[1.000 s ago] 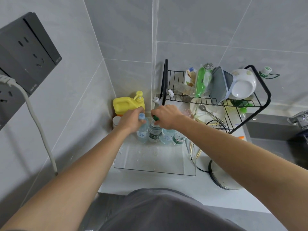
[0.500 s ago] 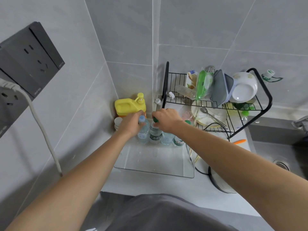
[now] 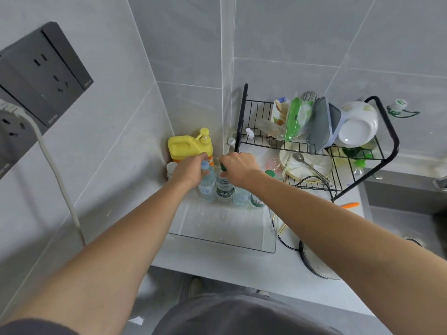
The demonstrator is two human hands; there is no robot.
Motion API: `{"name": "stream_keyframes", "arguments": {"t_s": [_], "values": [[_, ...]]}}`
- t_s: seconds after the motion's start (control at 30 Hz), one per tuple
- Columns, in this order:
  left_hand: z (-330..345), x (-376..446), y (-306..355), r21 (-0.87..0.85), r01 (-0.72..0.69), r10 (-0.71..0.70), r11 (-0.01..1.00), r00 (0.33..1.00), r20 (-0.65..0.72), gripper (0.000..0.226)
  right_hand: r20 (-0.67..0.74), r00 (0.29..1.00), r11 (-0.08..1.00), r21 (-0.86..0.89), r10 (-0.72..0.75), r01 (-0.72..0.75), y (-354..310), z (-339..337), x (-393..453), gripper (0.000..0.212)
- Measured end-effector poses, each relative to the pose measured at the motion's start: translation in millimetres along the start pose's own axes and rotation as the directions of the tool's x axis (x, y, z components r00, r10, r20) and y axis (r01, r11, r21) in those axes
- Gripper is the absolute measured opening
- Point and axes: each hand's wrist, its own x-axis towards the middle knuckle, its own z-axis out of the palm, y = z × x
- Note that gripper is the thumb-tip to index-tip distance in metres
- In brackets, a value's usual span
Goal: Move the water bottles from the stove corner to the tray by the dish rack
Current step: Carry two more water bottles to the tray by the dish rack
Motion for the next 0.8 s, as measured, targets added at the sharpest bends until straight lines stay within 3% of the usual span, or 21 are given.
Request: {"name": "stream_keyframes", "arguments": {"t_s": [0.33, 0.5, 0.6, 0.8], "values": [[0, -5, 2, 0.003, 0.021, -0.021, 1.000, 1.000, 0.004, 0.028, 0.033, 0.999, 1.000, -0.001, 0.011, -0.011, -4, -4, -1, 0.030], [-11, -19, 7, 0.015, 0.006, -0.005, 1.000, 1.000, -0.008, 0.043, 0.029, 0.999, 0.996, 0.077, 0.035, -0.037, -6, 0, -4, 0.037], [-20, -37, 13, 0.082, 0.005, 0.005, 0.997, 0.994, -0.112, 0.049, -0.023, 0.997, 0.988, 0.139, 0.071, -0.067, -9, 2, -15, 0.047], [-28, -88, 38, 0.230, -0.048, 0.134, 0.972, 0.917, -0.375, 0.057, -0.290, 0.942, 0.958, 0.272, 0.171, -0.091, -7, 1, -62, 0.042]]}}
